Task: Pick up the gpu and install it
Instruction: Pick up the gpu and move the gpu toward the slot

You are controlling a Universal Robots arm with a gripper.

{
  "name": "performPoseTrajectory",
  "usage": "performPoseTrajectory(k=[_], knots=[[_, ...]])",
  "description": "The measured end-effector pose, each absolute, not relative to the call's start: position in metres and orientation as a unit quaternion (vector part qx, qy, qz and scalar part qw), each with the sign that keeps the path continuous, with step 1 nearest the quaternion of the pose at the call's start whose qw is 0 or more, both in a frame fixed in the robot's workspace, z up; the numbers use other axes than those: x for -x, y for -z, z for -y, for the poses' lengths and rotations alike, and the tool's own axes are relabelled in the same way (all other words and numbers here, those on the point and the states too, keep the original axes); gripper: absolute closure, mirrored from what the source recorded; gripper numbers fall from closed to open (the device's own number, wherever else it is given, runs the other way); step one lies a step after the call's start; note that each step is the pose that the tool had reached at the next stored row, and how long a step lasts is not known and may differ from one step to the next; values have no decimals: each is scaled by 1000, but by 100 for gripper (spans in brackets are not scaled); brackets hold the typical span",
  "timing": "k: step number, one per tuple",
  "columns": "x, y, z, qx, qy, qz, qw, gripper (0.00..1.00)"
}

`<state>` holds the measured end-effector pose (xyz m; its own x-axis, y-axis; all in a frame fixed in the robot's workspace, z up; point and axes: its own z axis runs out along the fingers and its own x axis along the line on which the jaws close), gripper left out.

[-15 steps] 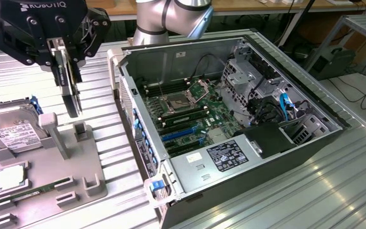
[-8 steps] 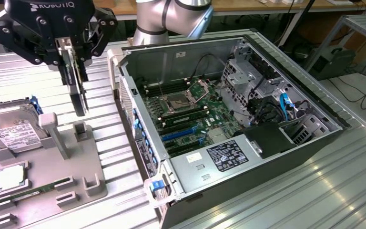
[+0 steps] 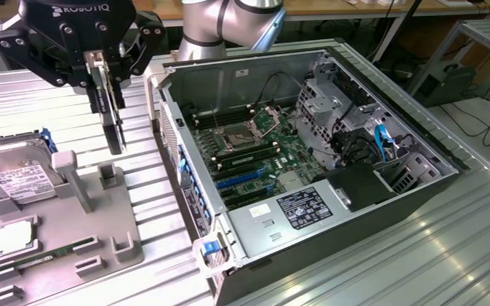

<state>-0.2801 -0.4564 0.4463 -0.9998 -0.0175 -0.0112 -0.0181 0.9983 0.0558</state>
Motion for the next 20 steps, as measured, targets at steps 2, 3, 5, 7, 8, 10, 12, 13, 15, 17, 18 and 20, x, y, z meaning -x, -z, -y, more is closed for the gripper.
performPoseTrajectory(k=[2, 3, 5, 7, 8, 10, 12, 13, 15, 17, 18, 20], knots=[[278, -446, 456, 9, -28, -1000, 6, 72], [277, -446, 456, 9, -28, -1000, 6, 72], [275, -446, 456, 9, -28, -1000, 6, 72], [273, -445, 456, 9, -28, -1000, 7, 72], [273, -445, 456, 9, -28, -1000, 7, 72], [270, -445, 456, 9, -28, -1000, 7, 72], [268, -445, 456, 9, -28, -1000, 8, 72], [267, -445, 456, 9, -28, -1000, 8, 72], [265, -444, 456, 9, -28, -1000, 8, 72], [263, -444, 456, 9, -28, -1000, 9, 72], [262, -444, 456, 9, -28, -1000, 9, 72], [259, -444, 456, 9, -28, -1000, 9, 72]])
